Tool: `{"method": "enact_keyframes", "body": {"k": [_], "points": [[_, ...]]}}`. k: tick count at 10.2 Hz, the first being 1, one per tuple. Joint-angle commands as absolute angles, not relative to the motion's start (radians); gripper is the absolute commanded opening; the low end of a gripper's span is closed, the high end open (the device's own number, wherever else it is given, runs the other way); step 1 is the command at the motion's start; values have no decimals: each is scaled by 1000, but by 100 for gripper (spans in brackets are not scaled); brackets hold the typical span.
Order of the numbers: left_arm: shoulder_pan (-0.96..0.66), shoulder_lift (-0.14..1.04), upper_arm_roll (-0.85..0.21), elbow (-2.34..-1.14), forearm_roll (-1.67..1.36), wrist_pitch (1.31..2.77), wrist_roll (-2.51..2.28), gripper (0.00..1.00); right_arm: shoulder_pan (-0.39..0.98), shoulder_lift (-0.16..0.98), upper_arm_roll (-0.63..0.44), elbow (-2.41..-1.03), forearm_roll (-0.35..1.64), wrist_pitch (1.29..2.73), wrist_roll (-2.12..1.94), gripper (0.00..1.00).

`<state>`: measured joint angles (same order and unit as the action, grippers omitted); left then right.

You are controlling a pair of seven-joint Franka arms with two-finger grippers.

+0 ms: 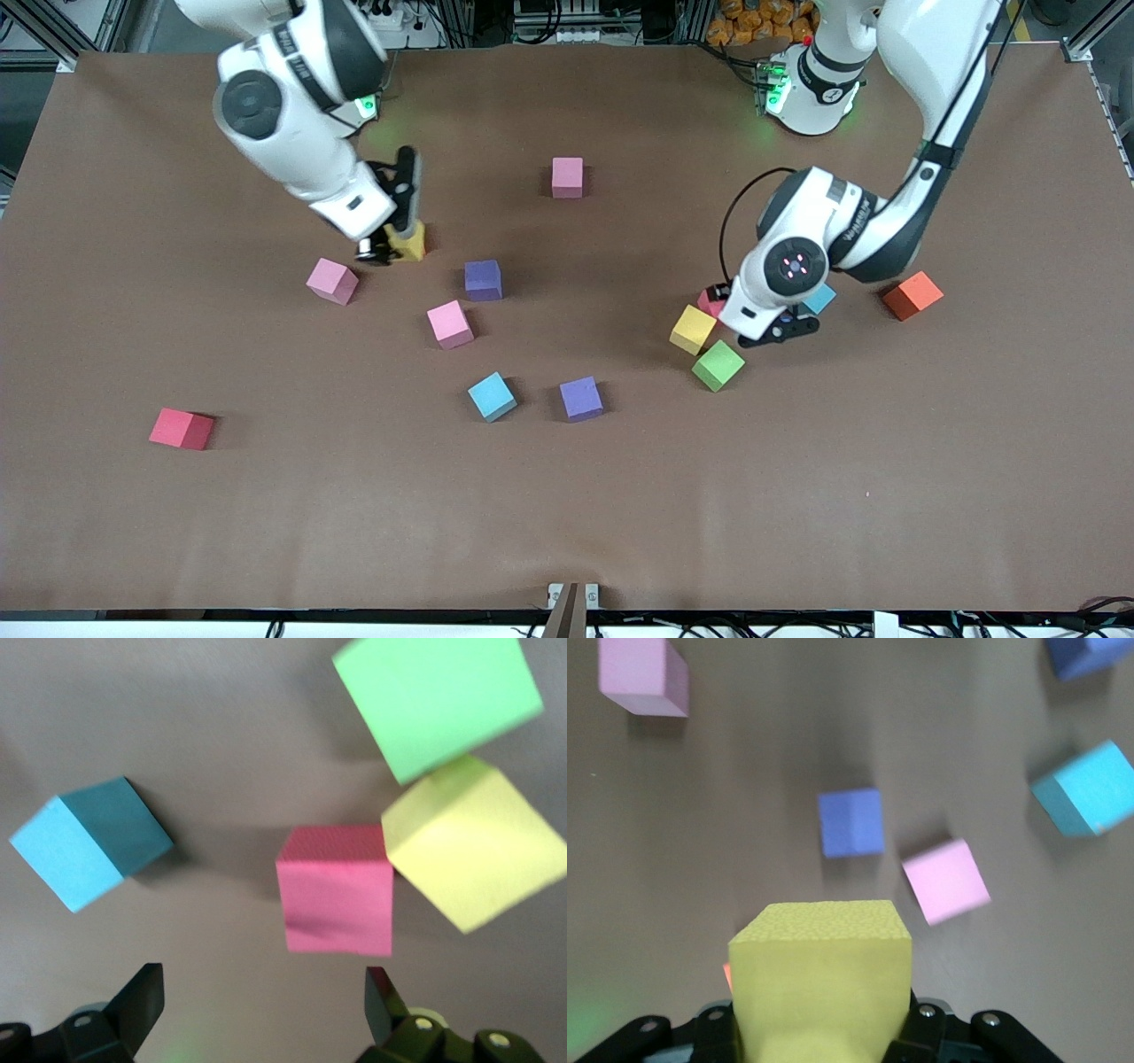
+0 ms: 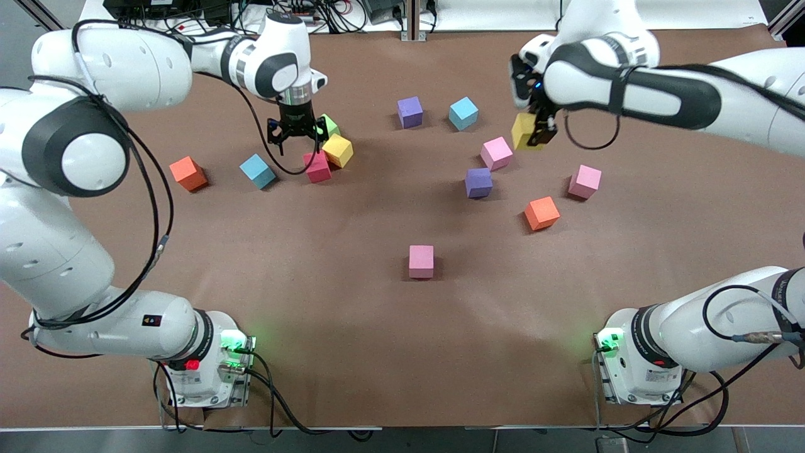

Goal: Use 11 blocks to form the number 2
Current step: 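Grasp the magenta cube with the left gripper while the right carries yellow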

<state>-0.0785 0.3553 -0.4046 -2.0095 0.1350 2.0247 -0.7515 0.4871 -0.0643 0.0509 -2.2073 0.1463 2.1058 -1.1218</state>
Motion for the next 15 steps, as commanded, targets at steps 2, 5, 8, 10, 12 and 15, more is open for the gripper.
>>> {"method": "enact_keyframes", "body": {"k": [2, 5, 8, 10, 12, 15], "points": [[-78, 304, -413, -2160, 120, 2219, -768, 100, 706, -54, 43, -2278, 112, 2201, -918, 30], [-86, 376, -411, -2164, 130, 2275, -782, 100, 907, 35, 48, -2293, -5, 2260, -580, 28], [-90, 409, -411, -2152, 132, 2321, -788, 100, 966, 66, 54, -2295, -86, 2276, -483, 29], [-91, 457, -408, -2126, 150, 2353, -814, 100, 965, 100, 64, -2296, -86, 2336, -483, 27], [-86, 475, -405, -2097, 184, 2353, -828, 100, 966, 115, 81, -2321, -83, 2417, -482, 25], [-69, 512, -390, -2054, 259, 2353, -827, 100, 963, 113, 86, -2355, 6, 2494, -482, 24]]}}
